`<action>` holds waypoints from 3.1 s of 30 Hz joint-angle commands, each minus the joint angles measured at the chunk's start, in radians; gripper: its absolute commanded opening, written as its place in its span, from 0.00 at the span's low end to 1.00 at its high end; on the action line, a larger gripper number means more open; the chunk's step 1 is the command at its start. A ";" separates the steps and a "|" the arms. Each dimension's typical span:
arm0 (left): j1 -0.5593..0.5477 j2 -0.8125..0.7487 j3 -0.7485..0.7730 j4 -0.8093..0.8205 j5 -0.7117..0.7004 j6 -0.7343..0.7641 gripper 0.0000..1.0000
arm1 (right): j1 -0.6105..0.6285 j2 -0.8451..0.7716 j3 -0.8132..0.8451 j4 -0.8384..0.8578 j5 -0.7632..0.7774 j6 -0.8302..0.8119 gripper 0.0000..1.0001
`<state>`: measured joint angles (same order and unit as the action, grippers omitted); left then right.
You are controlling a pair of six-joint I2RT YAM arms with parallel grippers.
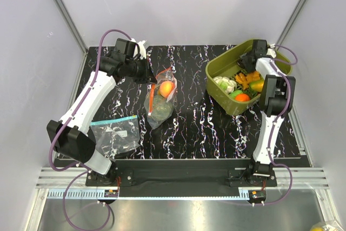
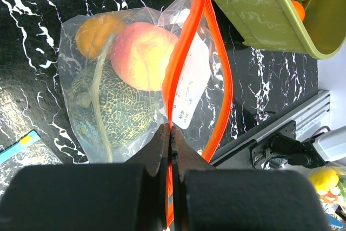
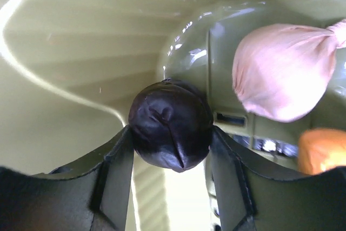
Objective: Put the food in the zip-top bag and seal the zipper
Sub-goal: Pick up the fake fruit from the bin, then place the fake fruit in the zipper food storage bag, then adjust the zipper food storage bag at the center of the board.
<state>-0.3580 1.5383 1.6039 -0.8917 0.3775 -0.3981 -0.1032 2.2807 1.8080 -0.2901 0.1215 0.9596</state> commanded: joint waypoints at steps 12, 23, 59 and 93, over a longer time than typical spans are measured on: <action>-0.002 0.009 0.082 0.004 -0.017 0.012 0.00 | 0.186 -0.588 -0.206 -0.095 -0.008 -0.393 0.47; -0.002 0.009 0.082 0.000 0.012 0.012 0.00 | 0.578 -0.832 -0.286 -0.210 -0.095 -0.472 0.42; -0.006 -0.047 0.053 0.014 0.009 -0.024 0.00 | 1.007 -0.650 -0.085 -0.408 -0.090 -0.742 1.00; -0.016 0.014 0.160 -0.094 -0.052 0.028 0.00 | 0.885 -0.685 -0.022 -0.491 0.009 -0.504 0.00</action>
<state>-0.3660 1.5406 1.6703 -0.9592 0.3595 -0.4061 0.7391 1.7271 1.7370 -0.8501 0.0544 0.5247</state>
